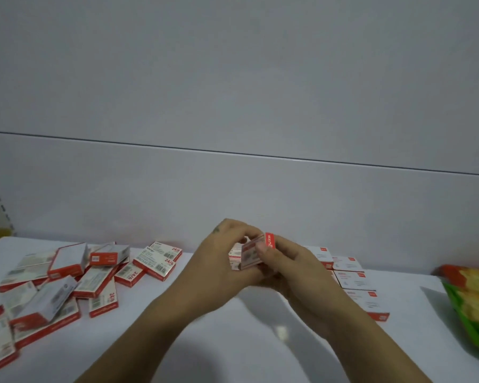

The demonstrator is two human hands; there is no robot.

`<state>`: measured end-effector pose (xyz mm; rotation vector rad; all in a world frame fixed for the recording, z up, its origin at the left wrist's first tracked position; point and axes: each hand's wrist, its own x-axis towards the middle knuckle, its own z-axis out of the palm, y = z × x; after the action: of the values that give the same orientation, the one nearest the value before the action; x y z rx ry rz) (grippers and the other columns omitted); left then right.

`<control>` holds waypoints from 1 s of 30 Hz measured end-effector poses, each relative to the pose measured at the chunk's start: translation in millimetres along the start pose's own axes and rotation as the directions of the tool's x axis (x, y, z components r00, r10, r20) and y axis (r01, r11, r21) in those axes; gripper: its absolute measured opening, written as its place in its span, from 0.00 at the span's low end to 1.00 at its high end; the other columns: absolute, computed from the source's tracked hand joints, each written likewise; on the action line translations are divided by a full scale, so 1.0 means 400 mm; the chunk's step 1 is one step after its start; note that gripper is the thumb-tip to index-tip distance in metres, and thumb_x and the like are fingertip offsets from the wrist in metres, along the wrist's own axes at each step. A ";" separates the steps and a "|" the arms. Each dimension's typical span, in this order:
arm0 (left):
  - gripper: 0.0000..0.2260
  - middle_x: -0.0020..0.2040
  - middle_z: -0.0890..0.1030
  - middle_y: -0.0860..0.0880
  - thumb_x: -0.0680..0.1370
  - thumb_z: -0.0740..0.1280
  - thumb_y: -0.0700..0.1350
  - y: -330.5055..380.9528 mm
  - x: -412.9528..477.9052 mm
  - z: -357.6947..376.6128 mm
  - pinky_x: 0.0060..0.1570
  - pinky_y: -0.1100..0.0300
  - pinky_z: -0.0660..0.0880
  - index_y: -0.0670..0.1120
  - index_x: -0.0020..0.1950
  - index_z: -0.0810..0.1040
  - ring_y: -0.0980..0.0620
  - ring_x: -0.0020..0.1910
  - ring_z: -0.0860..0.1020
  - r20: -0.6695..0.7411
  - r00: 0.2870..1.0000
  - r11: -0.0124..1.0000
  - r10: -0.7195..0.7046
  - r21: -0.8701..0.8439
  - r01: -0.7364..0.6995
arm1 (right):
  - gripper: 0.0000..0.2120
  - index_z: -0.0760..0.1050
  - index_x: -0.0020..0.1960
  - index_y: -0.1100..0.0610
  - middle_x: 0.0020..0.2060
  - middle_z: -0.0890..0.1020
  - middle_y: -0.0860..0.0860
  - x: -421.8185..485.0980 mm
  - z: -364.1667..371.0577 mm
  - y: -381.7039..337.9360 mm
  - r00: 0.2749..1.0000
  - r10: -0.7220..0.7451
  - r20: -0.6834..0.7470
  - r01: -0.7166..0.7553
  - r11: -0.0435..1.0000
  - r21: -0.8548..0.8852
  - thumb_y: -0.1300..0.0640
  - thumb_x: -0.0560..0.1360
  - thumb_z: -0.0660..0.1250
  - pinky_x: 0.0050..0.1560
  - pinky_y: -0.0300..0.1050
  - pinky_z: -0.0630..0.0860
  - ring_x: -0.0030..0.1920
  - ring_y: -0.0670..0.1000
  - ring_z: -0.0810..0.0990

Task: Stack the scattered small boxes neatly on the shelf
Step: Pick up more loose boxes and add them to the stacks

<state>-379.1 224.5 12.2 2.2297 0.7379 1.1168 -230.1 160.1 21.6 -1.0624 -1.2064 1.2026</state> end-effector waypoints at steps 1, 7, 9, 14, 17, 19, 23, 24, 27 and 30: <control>0.16 0.52 0.76 0.61 0.67 0.71 0.58 -0.014 -0.005 -0.008 0.49 0.71 0.71 0.62 0.53 0.75 0.59 0.55 0.76 0.000 1.000 1.000 -0.015 -0.016 0.015 | 0.19 0.77 0.60 0.61 0.55 0.82 0.62 0.007 0.007 0.004 0.999 0.024 0.041 -0.027 0.997 0.076 0.49 0.77 0.65 0.61 0.59 0.76 0.57 0.59 0.80; 0.18 0.50 0.79 0.61 0.67 0.74 0.58 -0.089 -0.051 -0.038 0.46 0.69 0.74 0.63 0.55 0.75 0.61 0.51 0.78 0.003 0.989 0.986 -0.150 -0.071 0.150 | 0.20 0.76 0.61 0.66 0.58 0.79 0.65 0.053 0.057 0.053 0.983 0.145 0.110 -0.171 0.941 0.291 0.50 0.81 0.58 0.61 0.58 0.76 0.61 0.63 0.77; 0.18 0.50 0.80 0.60 0.67 0.76 0.55 -0.104 -0.068 -0.041 0.47 0.65 0.75 0.61 0.55 0.76 0.61 0.50 0.78 0.015 0.984 0.983 -0.176 -0.054 0.176 | 0.16 0.80 0.56 0.63 0.55 0.82 0.63 0.051 0.068 0.079 0.989 0.143 0.038 -0.148 0.951 0.273 0.54 0.81 0.58 0.56 0.56 0.79 0.55 0.61 0.81; 0.19 0.50 0.79 0.61 0.66 0.78 0.52 -0.107 -0.089 -0.035 0.47 0.72 0.72 0.58 0.54 0.77 0.64 0.50 0.76 0.049 0.984 0.985 -0.172 -0.002 0.172 | 0.12 0.81 0.55 0.60 0.49 0.85 0.58 0.013 0.071 0.113 0.973 0.101 -0.208 -0.105 0.994 -0.005 0.58 0.81 0.60 0.45 0.47 0.80 0.47 0.57 0.84; 0.21 0.47 0.82 0.61 0.64 0.80 0.48 -0.092 -0.091 -0.022 0.40 0.72 0.74 0.55 0.53 0.78 0.63 0.47 0.79 0.044 0.976 0.958 -0.214 -0.184 0.219 | 0.10 0.79 0.56 0.58 0.48 0.85 0.57 0.001 0.068 0.108 0.962 0.048 -0.268 -0.051 0.999 -0.004 0.60 0.80 0.61 0.44 0.45 0.79 0.49 0.56 0.84; 0.21 0.45 0.82 0.63 0.62 0.81 0.46 -0.082 -0.093 -0.024 0.38 0.72 0.75 0.56 0.51 0.77 0.63 0.46 0.81 0.030 0.967 0.916 -0.252 -0.313 0.249 | 0.09 0.79 0.55 0.58 0.48 0.85 0.56 -0.004 0.069 0.102 0.957 0.012 -0.290 -0.015 1.000 -0.007 0.62 0.79 0.62 0.42 0.44 0.79 0.48 0.55 0.84; 0.26 0.48 0.84 0.56 0.61 0.79 0.44 -0.080 -0.089 -0.032 0.42 0.65 0.78 0.56 0.55 0.74 0.55 0.47 0.83 0.069 0.943 0.789 -0.327 -0.529 0.312 | 0.03 0.76 0.49 0.62 0.46 0.85 0.57 -0.009 0.059 0.088 0.961 0.000 -0.275 0.013 0.999 0.044 0.67 0.76 0.64 0.39 0.44 0.78 0.41 0.54 0.83; 0.27 0.48 0.85 0.54 0.63 0.79 0.41 -0.080 -0.088 -0.031 0.42 0.64 0.79 0.55 0.57 0.73 0.53 0.47 0.83 0.076 0.937 0.765 -0.341 -0.557 0.324 | 0.04 0.75 0.49 0.62 0.45 0.85 0.58 -0.010 0.056 0.085 0.966 0.007 -0.259 0.009 0.998 0.061 0.68 0.76 0.65 0.38 0.44 0.78 0.39 0.53 0.82; 0.25 0.48 0.85 0.51 0.67 0.76 0.39 -0.076 -0.087 -0.027 0.47 0.58 0.80 0.55 0.59 0.72 0.50 0.48 0.83 0.101 0.930 0.743 -0.354 -0.574 0.345 | 0.16 0.73 0.61 0.60 0.41 0.83 0.60 -0.012 0.046 0.075 0.980 0.015 -0.197 -0.004 0.998 0.056 0.70 0.75 0.64 0.39 0.45 0.79 0.36 0.55 0.81; 0.23 0.50 0.84 0.49 0.71 0.73 0.37 -0.077 -0.088 -0.031 0.48 0.56 0.80 0.54 0.62 0.75 0.48 0.50 0.83 0.150 0.935 0.729 -0.320 -0.591 0.345 | 0.30 0.68 0.71 0.47 0.42 0.79 0.64 -0.015 0.036 0.073 0.993 0.026 -0.111 -0.027 1.000 -0.004 0.71 0.74 0.65 0.42 0.45 0.79 0.36 0.56 0.81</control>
<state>-414.3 225.3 -21.0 1.4902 0.6133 0.9511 -246.8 156.4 -6.7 -1.1378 -1.1131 1.1454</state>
